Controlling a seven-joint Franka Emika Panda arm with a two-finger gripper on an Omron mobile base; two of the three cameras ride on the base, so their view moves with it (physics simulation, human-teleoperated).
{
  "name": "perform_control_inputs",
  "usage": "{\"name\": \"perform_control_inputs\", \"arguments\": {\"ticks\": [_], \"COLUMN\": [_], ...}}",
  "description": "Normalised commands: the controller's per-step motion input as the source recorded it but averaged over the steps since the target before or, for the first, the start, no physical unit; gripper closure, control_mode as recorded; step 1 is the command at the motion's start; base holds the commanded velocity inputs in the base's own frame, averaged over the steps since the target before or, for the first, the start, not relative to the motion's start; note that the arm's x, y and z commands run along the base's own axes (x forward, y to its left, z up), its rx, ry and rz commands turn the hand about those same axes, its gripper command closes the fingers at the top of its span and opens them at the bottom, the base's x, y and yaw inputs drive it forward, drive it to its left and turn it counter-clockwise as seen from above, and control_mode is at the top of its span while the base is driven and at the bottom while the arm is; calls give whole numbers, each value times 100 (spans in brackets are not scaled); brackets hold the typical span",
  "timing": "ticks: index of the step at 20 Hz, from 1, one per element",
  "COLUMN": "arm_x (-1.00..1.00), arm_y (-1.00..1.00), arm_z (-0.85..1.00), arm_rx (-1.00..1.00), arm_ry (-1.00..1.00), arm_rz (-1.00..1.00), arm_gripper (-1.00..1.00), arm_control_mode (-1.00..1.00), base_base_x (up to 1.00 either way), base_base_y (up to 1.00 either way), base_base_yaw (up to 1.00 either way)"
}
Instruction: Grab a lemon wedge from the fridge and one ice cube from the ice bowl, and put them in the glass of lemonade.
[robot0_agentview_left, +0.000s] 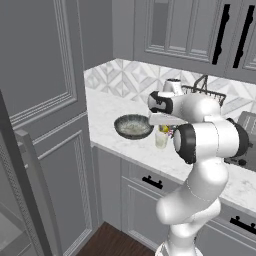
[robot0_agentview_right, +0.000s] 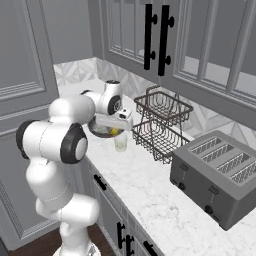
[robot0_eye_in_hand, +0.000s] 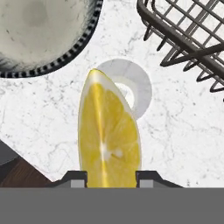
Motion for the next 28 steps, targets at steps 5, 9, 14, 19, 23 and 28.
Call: {"name": "perform_control_inputs", "arguments": {"ticks": [5,9,14,19,23,28], "arm_x": [9,12,8,32,9,0], "arm_y": [-18,-6,10,-1,-1,0], "arm_z": [-30,-39,5,0,0,-26], "arm_rx": [0,1,0,0,0,0], "arm_ry": [0,0,0,0,0,-2], "arm_rz": [0,0,0,0,0,0], "arm_gripper": [100,100,100,100,100,100], "arm_control_mode": [-100,-100,-100,-100,-100,-100], "base_base_x": [0,0,0,0,0,0], "base_base_y": [0,0,0,0,0,0], "base_base_yaw": [0,0,0,0,0,0]}}
